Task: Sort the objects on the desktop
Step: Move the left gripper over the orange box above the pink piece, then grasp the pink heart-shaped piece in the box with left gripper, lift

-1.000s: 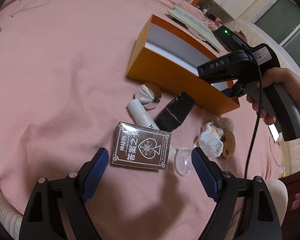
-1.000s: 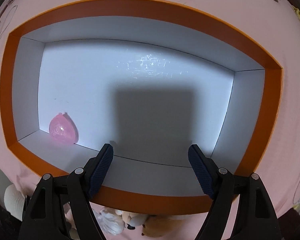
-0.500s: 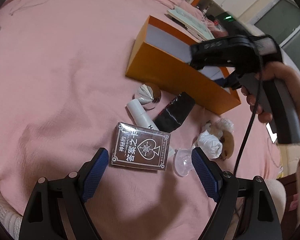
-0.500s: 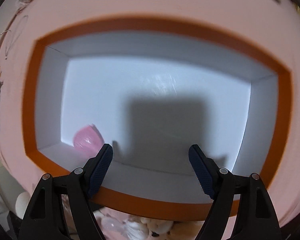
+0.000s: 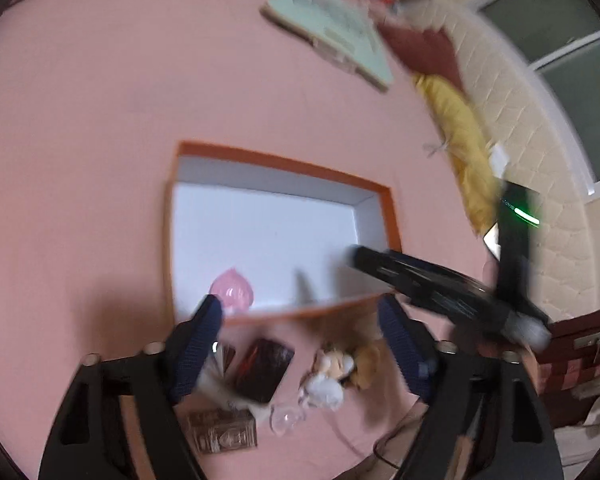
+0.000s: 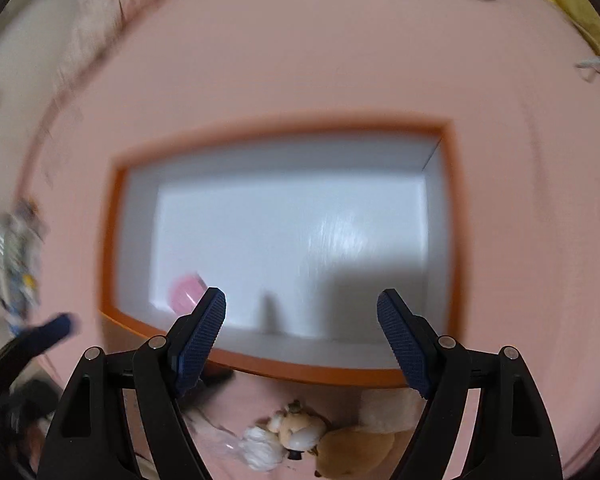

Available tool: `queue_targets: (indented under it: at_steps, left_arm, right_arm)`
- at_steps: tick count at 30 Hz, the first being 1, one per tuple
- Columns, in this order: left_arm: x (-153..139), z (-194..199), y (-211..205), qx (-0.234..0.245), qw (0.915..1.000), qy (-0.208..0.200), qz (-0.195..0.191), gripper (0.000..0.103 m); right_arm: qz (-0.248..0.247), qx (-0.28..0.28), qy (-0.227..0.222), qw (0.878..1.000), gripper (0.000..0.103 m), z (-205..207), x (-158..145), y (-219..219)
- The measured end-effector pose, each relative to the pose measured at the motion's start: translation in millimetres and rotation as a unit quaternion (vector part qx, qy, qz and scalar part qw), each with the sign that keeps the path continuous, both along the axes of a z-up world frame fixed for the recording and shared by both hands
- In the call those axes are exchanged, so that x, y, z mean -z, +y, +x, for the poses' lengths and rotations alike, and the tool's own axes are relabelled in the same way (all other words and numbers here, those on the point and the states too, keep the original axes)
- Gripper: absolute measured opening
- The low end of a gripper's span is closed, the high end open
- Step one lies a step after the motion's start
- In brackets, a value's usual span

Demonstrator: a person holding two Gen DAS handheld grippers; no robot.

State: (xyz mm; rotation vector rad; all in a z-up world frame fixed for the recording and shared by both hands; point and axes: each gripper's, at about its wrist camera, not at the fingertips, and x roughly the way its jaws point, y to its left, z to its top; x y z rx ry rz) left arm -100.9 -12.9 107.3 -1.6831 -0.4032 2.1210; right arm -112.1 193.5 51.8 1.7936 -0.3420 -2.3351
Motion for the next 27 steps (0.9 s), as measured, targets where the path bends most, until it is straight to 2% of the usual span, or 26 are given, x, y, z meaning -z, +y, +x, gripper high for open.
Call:
queue_targets:
  at_steps: [1,2,7,10,12,14,20,24,27]
  left_arm:
    - [5.1,-6.9,8.4,0.009,0.9995,-0.007,-0.028,0.058]
    - [10.3,-13.7,16.8,0.019,0.9981,-0.014,-0.056,0.056]
    - [48.4,-23.6,44.5,0.035,0.9875,-0.046,-0.147,0.056]
    - [67.8,-21.3,60.3,0.050,0.9744,-0.052,-0.213,0.056]
    - [75.5,-21.3,67.5,0.059,0.9658,-0.057,-0.246,0.056]
    - [78.7,-22.0,70.7,0.060,0.9624,-0.067,-0.256,0.056]
    - [90.4,-14.7,74.2,0.072,0.9573,-0.102,-0.261,0.054]
    - [90.5,-17.1,77.7,0.071,0.9564,-0.109,-0.262,0.053]
    - [90.7,-18.6,77.9,0.066,0.9605,-0.118,-0.243,0.053]
  right_arm:
    - [-0.010,0.012,0.018,1.000,0.079,3.9,-8.1,9.2]
    - [-0.018,0.021,0.032,0.999,0.079,10.1,-13.3,15.8]
    - [-0.045,0.035,0.062,0.996,0.079,30.6,-26.1,49.5]
    - [-0.066,0.034,0.072,0.995,0.079,31.3,-27.5,66.2]
    - [-0.078,0.033,0.074,0.994,0.079,26.3,-29.5,62.0]
    - [-0.073,0.030,0.077,0.994,0.079,13.2,-31.5,39.1]
    - [-0.096,0.021,0.087,0.991,0.079,19.7,-41.9,41.7]
    - [-0.097,0.020,0.094,0.991,0.079,21.6,-45.6,40.9]
    - [-0.103,0.025,0.095,0.990,0.079,27.2,-46.6,45.6]
